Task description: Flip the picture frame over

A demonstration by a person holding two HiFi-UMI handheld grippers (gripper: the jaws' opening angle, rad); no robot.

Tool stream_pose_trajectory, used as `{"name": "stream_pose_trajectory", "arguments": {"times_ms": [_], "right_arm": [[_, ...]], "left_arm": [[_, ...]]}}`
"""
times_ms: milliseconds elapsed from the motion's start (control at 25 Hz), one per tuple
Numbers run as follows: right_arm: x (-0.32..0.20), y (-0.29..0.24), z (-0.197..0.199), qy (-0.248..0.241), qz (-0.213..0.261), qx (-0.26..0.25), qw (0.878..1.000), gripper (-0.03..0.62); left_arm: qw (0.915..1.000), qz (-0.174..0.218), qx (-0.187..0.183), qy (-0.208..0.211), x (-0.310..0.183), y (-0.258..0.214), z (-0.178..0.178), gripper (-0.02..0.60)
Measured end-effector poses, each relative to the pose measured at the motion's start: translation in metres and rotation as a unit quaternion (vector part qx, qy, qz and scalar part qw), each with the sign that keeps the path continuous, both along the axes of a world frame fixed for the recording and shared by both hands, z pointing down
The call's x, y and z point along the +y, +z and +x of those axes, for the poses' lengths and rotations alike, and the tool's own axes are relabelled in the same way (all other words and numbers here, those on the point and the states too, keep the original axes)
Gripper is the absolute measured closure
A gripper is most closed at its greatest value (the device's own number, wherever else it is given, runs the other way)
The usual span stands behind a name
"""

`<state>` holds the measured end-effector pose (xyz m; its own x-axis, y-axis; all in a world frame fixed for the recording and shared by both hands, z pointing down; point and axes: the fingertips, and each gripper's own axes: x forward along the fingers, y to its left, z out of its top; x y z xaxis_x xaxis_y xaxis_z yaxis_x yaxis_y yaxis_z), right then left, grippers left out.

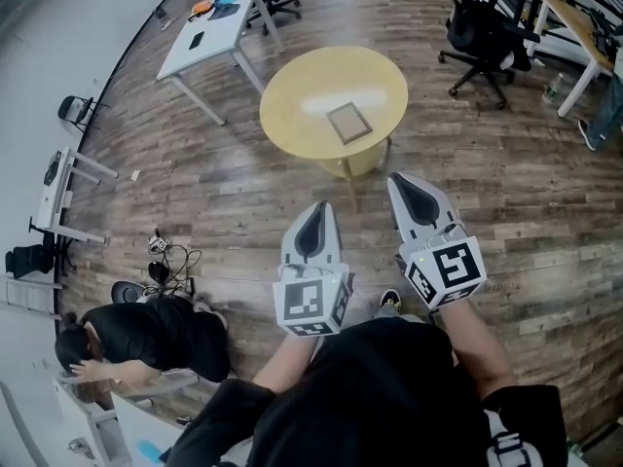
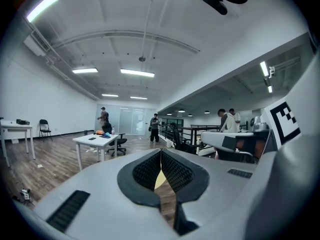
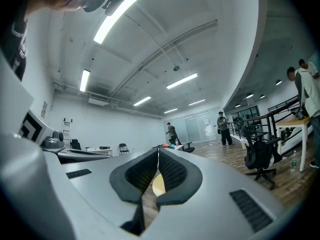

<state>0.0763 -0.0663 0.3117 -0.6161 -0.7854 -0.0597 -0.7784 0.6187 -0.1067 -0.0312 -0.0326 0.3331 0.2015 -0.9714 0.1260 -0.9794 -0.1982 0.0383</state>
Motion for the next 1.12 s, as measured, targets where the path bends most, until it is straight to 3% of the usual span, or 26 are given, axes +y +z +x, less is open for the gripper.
{"name": "stream_pose_trajectory", "arguments": {"times_ms": [280, 600, 1120], "right_arm": [[-0.057, 0.009, 0.007, -0.002, -0.008, -0.005, 1.0, 0.576], [-0.124, 0.032, 0.009, 0.018, -0.02, 0.005, 1.0, 0.576], [-0.286, 0.038, -0.059, 0.022, -0.018, 0.057, 0.998, 0.576]], "left_arm": [[0.9998, -0.008, -0.011, -0.017, -0.048, 0.003, 0.0, 0.56], [0.9998, -0.01, -0.015, -0.004, -0.117, 0.022, -0.005, 0.56], [0.9998, -0.016, 0.005, 0.009, -0.282, 0.031, -0.071, 0.56]]}}
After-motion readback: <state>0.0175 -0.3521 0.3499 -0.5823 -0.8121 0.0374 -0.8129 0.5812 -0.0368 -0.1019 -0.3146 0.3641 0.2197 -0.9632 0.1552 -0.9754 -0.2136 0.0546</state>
